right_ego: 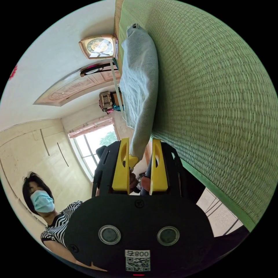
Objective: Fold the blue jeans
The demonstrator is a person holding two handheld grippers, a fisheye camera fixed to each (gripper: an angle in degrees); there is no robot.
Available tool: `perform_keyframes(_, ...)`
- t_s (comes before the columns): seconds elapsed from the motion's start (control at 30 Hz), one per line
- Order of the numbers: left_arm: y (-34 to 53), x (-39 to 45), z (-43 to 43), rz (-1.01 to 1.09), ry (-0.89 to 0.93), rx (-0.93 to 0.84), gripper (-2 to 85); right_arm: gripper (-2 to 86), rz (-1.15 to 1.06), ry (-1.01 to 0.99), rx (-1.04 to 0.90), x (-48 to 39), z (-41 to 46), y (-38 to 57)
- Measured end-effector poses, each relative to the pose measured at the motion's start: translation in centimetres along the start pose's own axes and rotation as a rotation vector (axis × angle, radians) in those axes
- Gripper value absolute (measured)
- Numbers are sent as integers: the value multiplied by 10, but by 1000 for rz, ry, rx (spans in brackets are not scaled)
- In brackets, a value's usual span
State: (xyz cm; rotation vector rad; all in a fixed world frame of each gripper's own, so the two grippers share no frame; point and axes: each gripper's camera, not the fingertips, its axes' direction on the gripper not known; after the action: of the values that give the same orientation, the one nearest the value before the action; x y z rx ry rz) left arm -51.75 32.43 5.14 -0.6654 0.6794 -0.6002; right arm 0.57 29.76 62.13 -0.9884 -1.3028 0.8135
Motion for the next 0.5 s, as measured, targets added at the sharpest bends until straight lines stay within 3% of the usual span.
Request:
perform_keyframes(0.27,48,-49,-56,-56,79,103,7,37,-23,24,-13,-16,-2,-3)
perform_keyframes(0.5,111,-168,-138,-358,271,406,40,14,-107,10,-14,-62,0,-11)
